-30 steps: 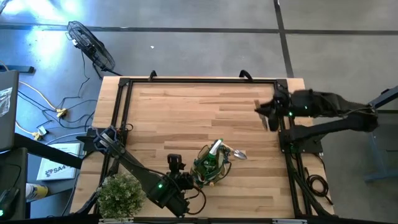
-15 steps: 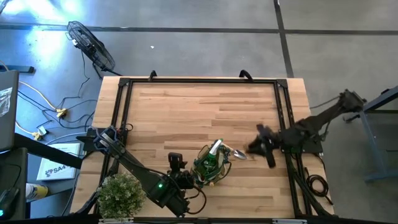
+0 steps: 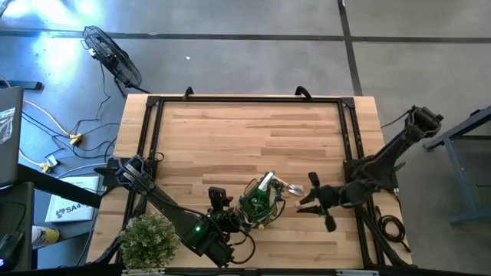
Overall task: Pick & Place Garden tools in Gardening bag
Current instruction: Put the top trowel into the gardening bag
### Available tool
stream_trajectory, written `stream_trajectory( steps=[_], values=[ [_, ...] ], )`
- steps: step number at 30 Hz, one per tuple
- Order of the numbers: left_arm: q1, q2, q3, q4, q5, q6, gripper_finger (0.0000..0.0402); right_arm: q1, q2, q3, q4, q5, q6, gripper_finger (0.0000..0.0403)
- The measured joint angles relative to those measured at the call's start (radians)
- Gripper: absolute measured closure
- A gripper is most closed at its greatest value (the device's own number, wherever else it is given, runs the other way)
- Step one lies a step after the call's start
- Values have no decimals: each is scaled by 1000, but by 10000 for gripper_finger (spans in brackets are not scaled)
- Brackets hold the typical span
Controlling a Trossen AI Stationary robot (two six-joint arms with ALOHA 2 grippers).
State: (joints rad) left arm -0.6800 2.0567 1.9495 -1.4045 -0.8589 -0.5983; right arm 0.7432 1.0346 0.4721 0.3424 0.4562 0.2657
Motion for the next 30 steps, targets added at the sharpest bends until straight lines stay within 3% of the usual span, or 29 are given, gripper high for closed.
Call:
stream_trajectory(
  steps=[6,11,20,30],
  values=[
    [0,0,0,20,18,0,220,-33,147,0,236,-3,-125,347],
    [0,0,0,23,44,-8,220,-102,212,0,335,-20,-179,347],
    [0,0,0,24,46,-8,220,-221,232,0,408,-164,-188,347],
    [0,0,0,14,38,0,220,-229,232,0,455,-197,-208,347]
  ],
)
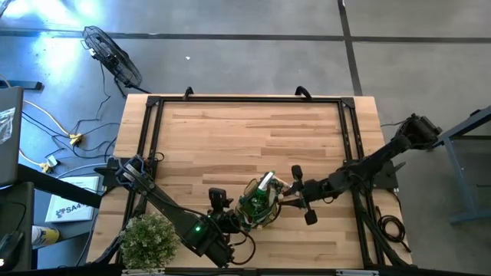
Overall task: Pick & Place Garden tools in Gardening bag
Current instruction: Put the top trowel into the gardening bag
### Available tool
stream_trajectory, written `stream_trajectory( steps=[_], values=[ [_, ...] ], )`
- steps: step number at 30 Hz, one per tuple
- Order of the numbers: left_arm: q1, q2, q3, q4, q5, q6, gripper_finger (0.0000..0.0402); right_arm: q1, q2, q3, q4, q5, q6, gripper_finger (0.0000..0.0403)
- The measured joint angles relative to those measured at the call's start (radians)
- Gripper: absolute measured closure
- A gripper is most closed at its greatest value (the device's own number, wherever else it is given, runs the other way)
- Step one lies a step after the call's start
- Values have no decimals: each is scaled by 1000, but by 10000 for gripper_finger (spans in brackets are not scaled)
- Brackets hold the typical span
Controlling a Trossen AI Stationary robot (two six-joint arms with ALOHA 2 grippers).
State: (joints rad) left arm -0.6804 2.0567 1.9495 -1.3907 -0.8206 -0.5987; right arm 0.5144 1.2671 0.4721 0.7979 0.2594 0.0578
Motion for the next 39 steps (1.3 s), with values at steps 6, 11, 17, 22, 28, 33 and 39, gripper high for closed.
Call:
stream_trajectory(
  steps=[6,11,17,22,28,33,39],
  values=[
    [0,0,0,0,-5,2,220,11,0,3,65,-20,-3,347],
    [0,0,0,1,-6,3,220,11,0,23,66,-52,24,347],
    [0,0,0,5,-7,3,220,11,36,39,76,-54,70,347],
    [0,0,0,11,-8,3,220,7,113,77,80,-58,95,347],
    [0,0,0,12,6,-6,220,6,176,120,80,-59,70,347],
    [0,0,0,14,28,-11,220,-17,179,127,67,-58,70,347],
    [0,0,0,14,46,-19,220,-50,179,127,-31,12,114,347]
  ],
)
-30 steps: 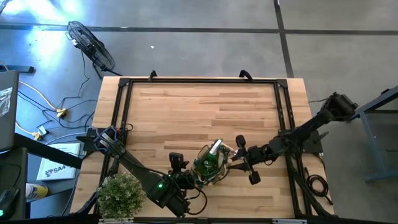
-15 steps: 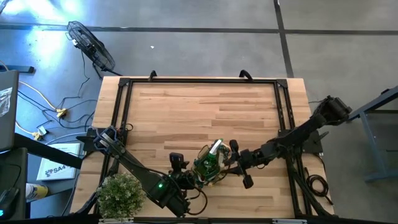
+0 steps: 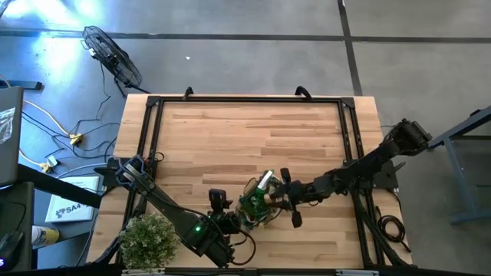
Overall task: Pick & Place Garden tools in Gardening bag
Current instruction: Put the top trowel into the gardening bag
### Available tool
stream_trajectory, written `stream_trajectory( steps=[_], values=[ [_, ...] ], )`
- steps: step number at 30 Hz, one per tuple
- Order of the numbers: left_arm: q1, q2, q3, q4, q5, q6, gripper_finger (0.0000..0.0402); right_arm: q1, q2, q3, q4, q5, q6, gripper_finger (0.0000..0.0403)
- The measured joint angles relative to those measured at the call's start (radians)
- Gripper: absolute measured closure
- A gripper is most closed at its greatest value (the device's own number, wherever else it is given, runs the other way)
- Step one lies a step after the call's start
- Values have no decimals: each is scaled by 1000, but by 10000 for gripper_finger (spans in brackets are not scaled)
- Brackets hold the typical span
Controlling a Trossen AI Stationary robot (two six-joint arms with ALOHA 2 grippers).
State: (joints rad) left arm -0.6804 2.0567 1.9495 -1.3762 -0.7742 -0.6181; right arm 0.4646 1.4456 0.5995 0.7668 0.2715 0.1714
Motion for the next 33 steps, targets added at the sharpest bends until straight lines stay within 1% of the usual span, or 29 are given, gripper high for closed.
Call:
stream_trajectory(
  steps=[8,15,18,22,28,33],
  values=[
    [0,0,0,-2,1,0,220,-2,0,0,-65,99,-15,347],
    [0,0,0,-3,1,-1,220,-2,-2,0,-77,128,-28,347],
    [0,0,0,-3,1,-1,220,-2,-2,0,-78,170,-34,347],
    [0,0,0,-3,1,-1,220,-2,-2,-1,-79,201,-51,347],
    [0,0,0,-8,1,-1,220,3,-11,-2,-82,212,-79,347],
    [0,0,0,-12,1,-1,220,17,-16,-2,-87,264,-123,347]
  ],
)
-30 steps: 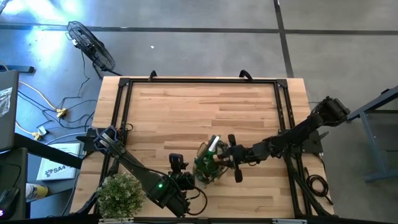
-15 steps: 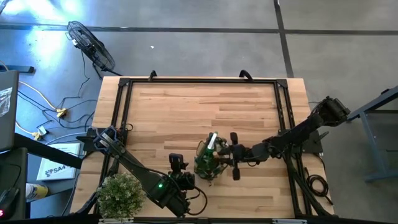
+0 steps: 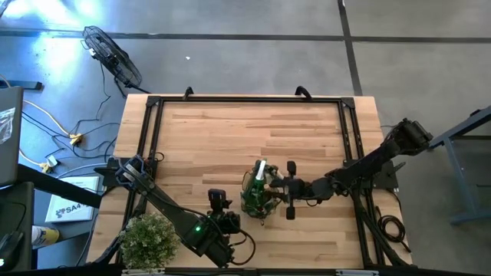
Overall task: Pick & Place Garden tools in Gardening bag
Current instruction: Put the top trowel into the gardening bag
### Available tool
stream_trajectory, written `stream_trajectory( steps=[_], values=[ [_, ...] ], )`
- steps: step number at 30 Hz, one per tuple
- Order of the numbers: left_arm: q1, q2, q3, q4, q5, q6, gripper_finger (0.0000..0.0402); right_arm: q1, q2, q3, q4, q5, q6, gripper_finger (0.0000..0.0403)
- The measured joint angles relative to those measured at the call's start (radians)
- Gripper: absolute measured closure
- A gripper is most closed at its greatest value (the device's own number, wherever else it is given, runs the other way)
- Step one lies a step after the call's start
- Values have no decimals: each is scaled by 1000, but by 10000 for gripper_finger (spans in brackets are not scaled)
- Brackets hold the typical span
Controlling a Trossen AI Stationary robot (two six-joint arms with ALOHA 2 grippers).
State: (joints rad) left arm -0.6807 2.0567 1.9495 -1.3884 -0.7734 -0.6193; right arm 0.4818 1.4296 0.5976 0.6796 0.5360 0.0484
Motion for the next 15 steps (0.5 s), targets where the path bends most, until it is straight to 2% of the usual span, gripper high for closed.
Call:
stream_trajectory(
  steps=[8,15],
  values=[
    [0,0,0,-1,5,2,220,23,-11,-1,-4,67,-91,347],
    [0,0,0,2,5,4,220,0,-11,0,-110,86,-99,347]
  ],
)
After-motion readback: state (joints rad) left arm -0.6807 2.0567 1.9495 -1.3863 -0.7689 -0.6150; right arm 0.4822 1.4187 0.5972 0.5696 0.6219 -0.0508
